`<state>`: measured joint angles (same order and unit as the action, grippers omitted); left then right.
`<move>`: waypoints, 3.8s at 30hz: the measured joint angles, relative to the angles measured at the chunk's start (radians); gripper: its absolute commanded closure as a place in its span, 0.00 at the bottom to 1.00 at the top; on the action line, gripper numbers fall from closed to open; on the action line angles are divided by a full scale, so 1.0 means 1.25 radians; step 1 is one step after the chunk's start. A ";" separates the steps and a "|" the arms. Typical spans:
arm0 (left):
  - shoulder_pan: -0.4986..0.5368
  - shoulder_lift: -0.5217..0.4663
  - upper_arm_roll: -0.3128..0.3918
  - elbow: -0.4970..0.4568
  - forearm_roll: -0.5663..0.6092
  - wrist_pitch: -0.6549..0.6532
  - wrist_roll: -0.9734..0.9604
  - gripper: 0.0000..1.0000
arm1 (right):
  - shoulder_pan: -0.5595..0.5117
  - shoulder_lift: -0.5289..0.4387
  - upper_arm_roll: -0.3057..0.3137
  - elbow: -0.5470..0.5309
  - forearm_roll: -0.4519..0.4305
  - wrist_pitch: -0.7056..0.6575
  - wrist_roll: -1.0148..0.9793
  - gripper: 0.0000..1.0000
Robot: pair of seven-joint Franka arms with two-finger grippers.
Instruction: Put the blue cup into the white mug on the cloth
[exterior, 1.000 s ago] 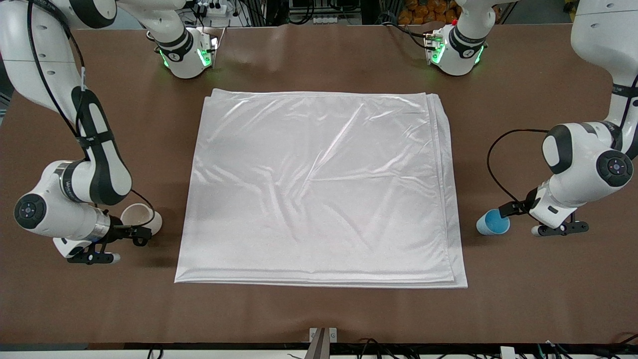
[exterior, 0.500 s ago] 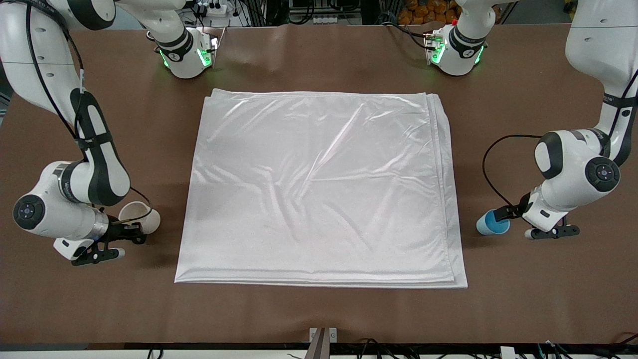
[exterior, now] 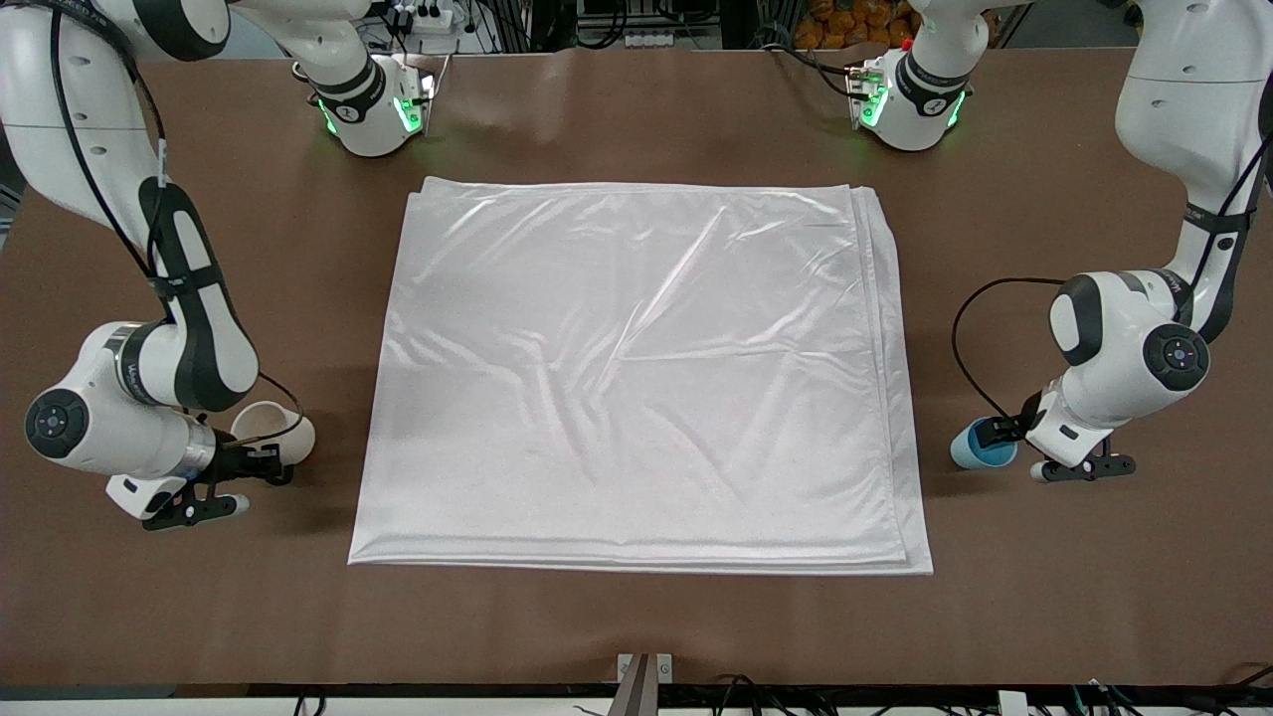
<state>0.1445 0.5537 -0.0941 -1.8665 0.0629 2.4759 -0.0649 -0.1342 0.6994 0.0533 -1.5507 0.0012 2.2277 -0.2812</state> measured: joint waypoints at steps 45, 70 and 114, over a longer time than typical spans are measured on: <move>-0.012 -0.014 -0.012 0.036 0.064 0.021 0.006 1.00 | 0.127 -0.002 0.013 0.070 0.001 -0.117 0.287 1.00; -0.012 -0.050 -0.047 0.062 0.065 -0.039 0.006 1.00 | 0.293 -0.012 0.019 0.077 0.001 -0.175 0.685 1.00; -0.012 -0.107 -0.201 0.102 0.065 -0.178 -0.010 1.00 | 0.507 0.009 0.057 0.107 0.017 -0.084 1.252 1.00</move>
<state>0.1296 0.4197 -0.3448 -1.7389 0.1440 2.2532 -0.0770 0.4996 0.7105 0.1247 -1.4171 0.0225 2.1223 1.2843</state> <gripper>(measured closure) 0.960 0.811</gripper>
